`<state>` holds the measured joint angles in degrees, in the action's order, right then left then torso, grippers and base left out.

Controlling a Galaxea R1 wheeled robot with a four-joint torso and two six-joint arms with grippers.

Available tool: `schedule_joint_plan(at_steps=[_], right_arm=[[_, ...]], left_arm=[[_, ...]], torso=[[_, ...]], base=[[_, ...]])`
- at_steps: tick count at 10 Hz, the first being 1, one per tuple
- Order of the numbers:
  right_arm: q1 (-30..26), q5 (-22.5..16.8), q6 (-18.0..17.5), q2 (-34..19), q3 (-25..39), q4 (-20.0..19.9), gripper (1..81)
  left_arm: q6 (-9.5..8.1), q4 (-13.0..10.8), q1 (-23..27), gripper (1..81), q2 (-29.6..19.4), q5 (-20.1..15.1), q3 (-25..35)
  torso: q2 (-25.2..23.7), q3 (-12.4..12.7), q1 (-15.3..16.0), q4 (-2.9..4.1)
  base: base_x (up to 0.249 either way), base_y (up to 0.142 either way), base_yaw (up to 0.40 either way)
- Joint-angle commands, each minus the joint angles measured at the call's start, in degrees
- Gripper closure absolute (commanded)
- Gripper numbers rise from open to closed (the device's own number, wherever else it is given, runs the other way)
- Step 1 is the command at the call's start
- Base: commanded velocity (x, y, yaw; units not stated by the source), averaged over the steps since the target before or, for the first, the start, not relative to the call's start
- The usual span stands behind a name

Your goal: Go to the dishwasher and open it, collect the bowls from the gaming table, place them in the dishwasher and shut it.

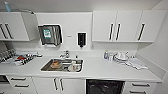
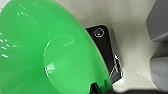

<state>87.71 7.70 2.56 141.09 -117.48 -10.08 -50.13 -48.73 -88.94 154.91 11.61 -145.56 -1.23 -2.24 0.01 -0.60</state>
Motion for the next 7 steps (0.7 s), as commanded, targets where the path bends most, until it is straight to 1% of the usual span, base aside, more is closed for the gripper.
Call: schedule_joint_plan(at_steps=[1, 3, 7], right_arm=[[-2.84, -2.87, 0.25, -2.19, 0.51, 0.33, 81.1], [-2.84, -2.78, 0.17, -2.19, 0.51, 0.33, 81.1], [-2.93, -2.78, -0.54, -2.19, 0.24, -0.11, 81.1]], left_arm=[[0.12, -0.58, 2.41, 81.1, -1.70, -1.94, -0.35], [0.12, -0.49, 2.41, 81.1, -1.61, -1.94, -0.35], [0.12, -0.14, 2.41, 81.1, -1.52, -1.94, -0.35]], torso=[[0.00, 0.00, 0.00, 0.00], [0.00, 0.00, 0.02, 0.00], [0.05, -0.02, 0.05, 0.00]], base=[[0.169, 0.000, 0.000], [0.115, 0.000, 0.000], [0.000, 0.000, 0.000]])
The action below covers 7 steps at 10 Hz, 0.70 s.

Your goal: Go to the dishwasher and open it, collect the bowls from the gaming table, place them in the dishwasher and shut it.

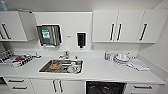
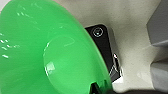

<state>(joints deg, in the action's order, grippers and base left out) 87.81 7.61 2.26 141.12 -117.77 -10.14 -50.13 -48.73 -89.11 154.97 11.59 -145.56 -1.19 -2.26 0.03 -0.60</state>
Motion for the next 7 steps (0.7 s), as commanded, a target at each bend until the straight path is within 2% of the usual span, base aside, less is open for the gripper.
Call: schedule_joint_plan(at_steps=[1, 2, 3, 4, 5, 6, 7], right_arm=[[-3.03, -2.69, -0.23, -2.48, 0.97, -0.14, 81.1], [-3.03, -2.77, -0.23, -2.83, 1.94, -0.14, 81.1], [-3.03, -2.69, -0.23, -3.36, 2.73, -0.05, 81.1], [-3.29, -2.68, -0.23, -4.41, 3.96, -0.05, 81.1], [-3.46, -2.60, -0.23, -5.11, 4.66, -0.05, 81.1], [-3.64, -2.51, -0.23, -5.56, 5.28, -0.05, 81.1], [-3.91, -2.51, -0.23, -6.16, 6.33, -0.05, 81.1]], left_arm=[[0.12, -0.05, 2.58, 81.1, -1.67, -1.84, -0.26], [-0.05, 0.03, 2.49, 81.1, -1.76, -1.32, -0.17], [-0.41, -0.05, 2.32, 81.1, -2.19, 1.20, -0.17], [-0.58, -0.05, 2.06, 81.1, -3.33, 3.95, 0.01], [-1.10, -0.05, 1.97, 81.1, -4.64, 5.44, 0.09], [-2.34, -0.05, 1.79, 81.1, -5.80, 7.30, 0.09], [-4.94, -0.57, 1.70, 81.1, -7.72, 10.69, 0.18]], torso=[[0.00, 0.00, 0.00, 0.00], [0.00, 0.00, -0.02, 0.00], [0.00, -2.11, -0.02, 0.00], [0.00, -5.31, -0.02, 0.00], [0.00, -5.84, -0.03, 0.00], [-0.02, -7.02, -0.03, 0.00], [-0.02, -8.79, -0.03, 0.00]], base=[[0.000, 0.000, 0.000], [0.000, 0.000, 0.000], [0.000, 0.000, 0.000], [0.000, 0.000, 0.000], [0.000, 0.000, 0.000], [0.000, 0.000, 0.000], [0.000, 0.000, 0.000]])
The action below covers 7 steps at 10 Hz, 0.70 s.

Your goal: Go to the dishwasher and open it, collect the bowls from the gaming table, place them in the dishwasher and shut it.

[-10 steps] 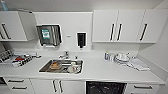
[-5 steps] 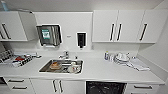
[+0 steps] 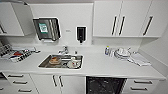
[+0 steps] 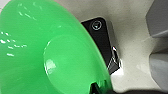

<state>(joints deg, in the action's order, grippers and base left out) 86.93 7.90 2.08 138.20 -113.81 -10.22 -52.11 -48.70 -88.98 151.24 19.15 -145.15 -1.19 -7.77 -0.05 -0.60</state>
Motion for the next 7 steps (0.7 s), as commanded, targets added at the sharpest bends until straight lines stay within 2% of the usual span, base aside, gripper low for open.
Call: schedule_joint_plan(at_steps=[1, 2, 4, 5, 6, 7], right_arm=[[-3.12, -2.71, -0.06, -3.69, 2.99, 0.02, 81.1], [-3.12, -2.71, -0.06, -3.96, 3.26, 0.02, 81.1], [-3.12, -2.54, -0.06, -4.58, 4.13, 0.20, 81.1], [-3.29, -2.54, -0.06, -4.58, 4.31, 0.28, 81.1], [-3.29, -2.54, -0.06, -4.67, 4.57, 0.37, 81.1], [-3.38, -2.63, 0.02, -4.67, 4.66, 0.37, 81.1]], left_arm=[[-5.70, -1.13, 1.57, 81.1, -6.01, 6.66, -0.22], [-7.65, -1.57, 1.40, 81.1, -7.87, 9.50, -0.22], [-13.94, -3.58, 1.74, 81.1, -11.99, 16.67, -0.57], [-16.16, -3.95, 2.71, 81.1, -13.31, 19.07, -0.58], [-17.48, -4.29, 4.11, 81.1, -14.11, 20.22, -0.57], [-19.16, -5.70, 6.22, 81.1, -14.29, 19.96, -0.66]], torso=[[0.00, -5.27, 0.05, 0.00], [0.00, -7.24, 0.05, 0.00], [0.02, -9.96, 0.05, 0.00], [0.02, -7.34, 0.06, 0.00], [0.06, -8.50, 0.10, 0.00], [0.06, -8.98, 0.10, 0.00]], base=[[0.000, 0.000, 0.000], [0.000, 0.000, 0.000], [0.000, 0.000, 0.000], [0.000, 0.000, 0.000], [0.000, 0.000, 0.000], [0.000, 0.000, 0.000]])
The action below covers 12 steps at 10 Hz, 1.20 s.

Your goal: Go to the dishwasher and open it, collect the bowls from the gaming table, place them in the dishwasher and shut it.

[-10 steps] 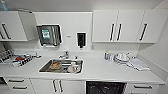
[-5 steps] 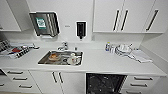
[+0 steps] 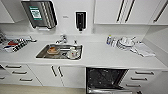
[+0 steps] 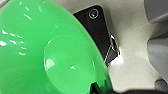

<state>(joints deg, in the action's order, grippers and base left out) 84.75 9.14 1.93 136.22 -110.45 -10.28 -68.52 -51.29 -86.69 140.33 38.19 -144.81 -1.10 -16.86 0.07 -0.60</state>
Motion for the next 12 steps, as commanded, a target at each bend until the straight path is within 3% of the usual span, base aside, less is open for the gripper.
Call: schedule_joint_plan(at_steps=[1, 3, 4, 8, 10, 12], right_arm=[[-1.46, -3.78, 0.18, -2.59, 1.39, 0.43, 81.1], [-1.64, -3.78, 0.10, -2.50, 1.74, 0.35, 81.1], [-1.64, -3.69, 0.10, -2.50, 1.82, 0.35, 81.1], [-1.90, -3.52, 0.10, -2.41, 1.82, 0.35, 81.1], [-1.90, -3.43, 0.10, -2.41, 1.74, 0.35, 81.1], [-1.99, -3.43, 0.10, -2.24, 1.82, 0.35, 81.1]], left_arm=[[-5.22, -5.67, 6.47, 81.1, -2.94, 0.57, -0.91], [-12.13, -13.03, 11.48, 81.1, -1.09, 0.56, -0.91], [-14.53, -14.72, 13.77, 81.1, -1.09, 0.83, -0.65], [-21.48, -18.67, 22.38, 81.1, -2.15, 1.36, 3.30], [-25.34, -22.28, 27.21, 81.1, -5.75, 1.09, 10.16], [-27.54, -24.56, 31.17, 81.1, -9.00, 0.39, 15.61]], torso=[[0.00, -0.02, -0.02, 0.00], [0.00, 0.13, 0.00, 0.00], [0.00, 0.11, 0.02, 0.00], [0.02, 0.09, 0.02, 0.00], [0.02, 0.07, 0.02, 0.00], [0.04, 0.05, 0.04, 0.00]], base=[[0.000, 0.000, 0.000], [0.000, 0.000, 0.000], [0.000, 0.000, 0.000], [0.000, 0.000, 0.000], [0.000, 0.000, 0.000], [0.000, 0.000, 0.000]])
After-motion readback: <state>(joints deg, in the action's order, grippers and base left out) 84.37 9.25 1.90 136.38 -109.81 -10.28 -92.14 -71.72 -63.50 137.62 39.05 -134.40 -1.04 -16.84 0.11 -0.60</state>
